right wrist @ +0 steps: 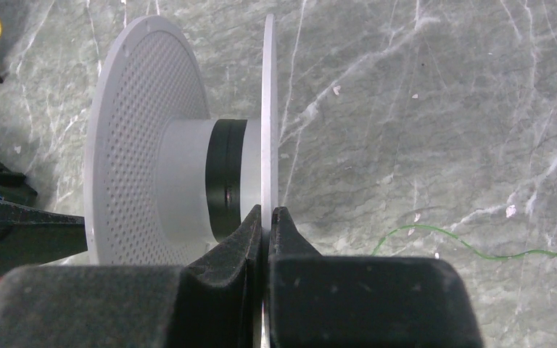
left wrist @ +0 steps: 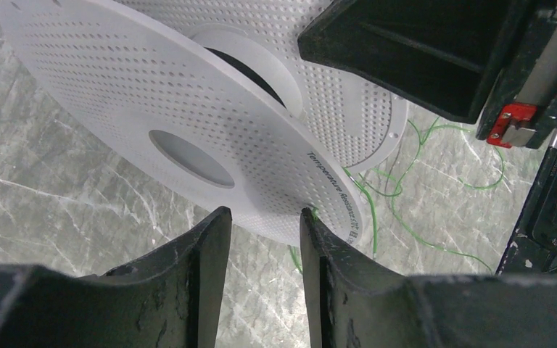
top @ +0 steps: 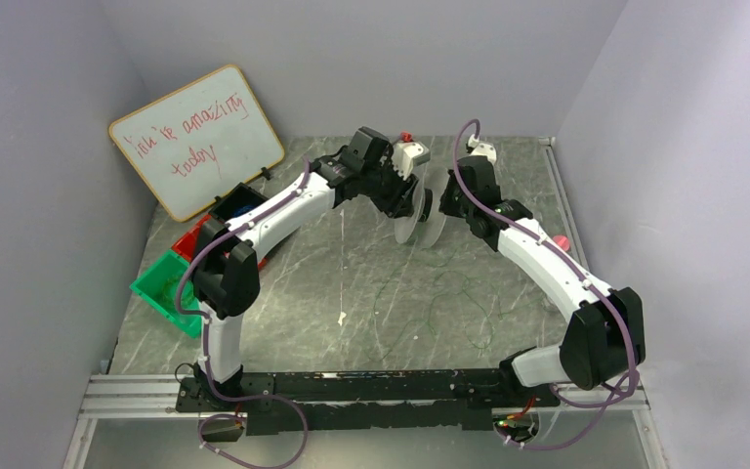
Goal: Wrap the cables
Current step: Wrap the cable around the cable reel.
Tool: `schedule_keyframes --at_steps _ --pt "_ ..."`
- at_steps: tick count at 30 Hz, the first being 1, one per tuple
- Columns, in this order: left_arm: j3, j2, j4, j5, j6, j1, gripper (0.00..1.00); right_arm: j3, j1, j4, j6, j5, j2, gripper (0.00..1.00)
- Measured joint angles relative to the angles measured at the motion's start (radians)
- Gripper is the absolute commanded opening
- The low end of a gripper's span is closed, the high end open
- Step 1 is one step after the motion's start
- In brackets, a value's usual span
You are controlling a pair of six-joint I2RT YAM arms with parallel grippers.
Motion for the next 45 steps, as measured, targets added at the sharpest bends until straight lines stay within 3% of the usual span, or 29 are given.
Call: schedule_keyframes --at_steps 10,16,23,35,45 --pt "-0.043 -0.049 -0.016 -0.009 0.073 0.033 0.44 -0.001 -0.011 0.0 0.002 0.0 0.0 0.0" --pt "0.004 -0.119 -0.053 0.217 0.206 0.056 0.47 -0.001 -0.039 0.0 0.016 -0.015 0.008 0.0" --pt "0.078 -0.103 -0.081 0.356 0.243 -0.04 0.57 -0.001 -0.08 0.0 0.031 -0.057 0.021 0.0" --pt "0.126 0.035 -0.076 0.08 0.172 -0.108 0.58 -0.002 -0.082 0.001 0.035 -0.08 0.021 0.0" --pt "0.148 0.035 -0.067 -0.031 0.171 -0.135 0.57 -0.002 -0.088 0.0 0.039 -0.084 0.021 0.0"
